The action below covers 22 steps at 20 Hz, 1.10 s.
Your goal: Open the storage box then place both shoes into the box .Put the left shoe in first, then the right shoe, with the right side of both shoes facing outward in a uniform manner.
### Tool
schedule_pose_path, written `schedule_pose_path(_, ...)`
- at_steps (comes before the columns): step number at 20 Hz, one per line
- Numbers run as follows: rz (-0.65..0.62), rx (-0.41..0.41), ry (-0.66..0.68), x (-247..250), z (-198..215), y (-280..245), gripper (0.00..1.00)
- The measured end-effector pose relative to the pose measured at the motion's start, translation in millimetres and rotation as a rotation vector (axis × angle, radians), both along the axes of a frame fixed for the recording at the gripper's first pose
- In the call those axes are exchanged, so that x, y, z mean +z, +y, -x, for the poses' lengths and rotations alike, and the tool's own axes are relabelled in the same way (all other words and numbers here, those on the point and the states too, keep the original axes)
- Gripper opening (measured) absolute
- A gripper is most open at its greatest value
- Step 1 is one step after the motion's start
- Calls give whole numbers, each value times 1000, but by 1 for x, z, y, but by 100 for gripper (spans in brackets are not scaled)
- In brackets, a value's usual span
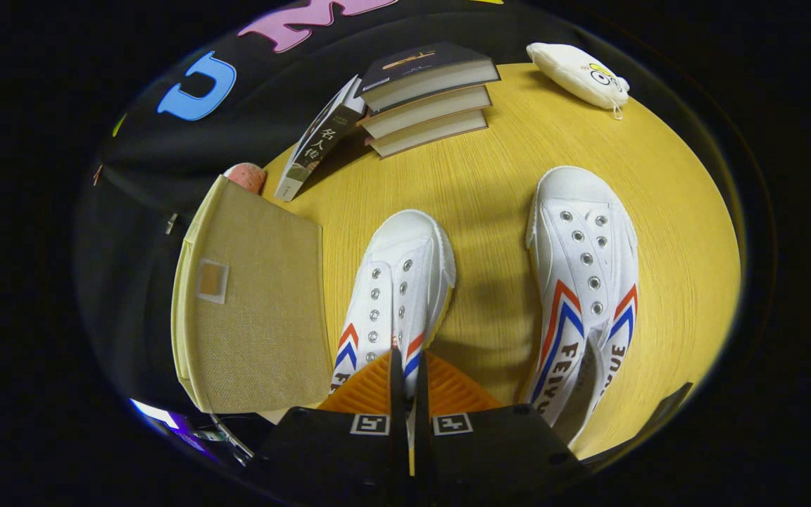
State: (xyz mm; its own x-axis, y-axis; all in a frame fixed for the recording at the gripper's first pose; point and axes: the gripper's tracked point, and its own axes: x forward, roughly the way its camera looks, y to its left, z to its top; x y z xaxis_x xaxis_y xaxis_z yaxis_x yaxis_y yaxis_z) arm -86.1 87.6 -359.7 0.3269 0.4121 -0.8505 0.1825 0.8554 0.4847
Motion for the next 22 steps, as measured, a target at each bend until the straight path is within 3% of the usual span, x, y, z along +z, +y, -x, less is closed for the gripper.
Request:
schedule_pose_path(6,-23,-35,-39,28,3,4,7)
schedule_pose_path(12,-103,-125,-90,61,-7,9,5)
schedule_pose_path(16,-7,-65,-95,47,-9,-5,5)
schedule_pose_path(18,34,4,-134,37,-9,-4,5)
schedule_pose_path(19,50,48,-130,34,-2,-3,9)
schedule_pose_path(22,157,198,-108,7,17,-1,48)
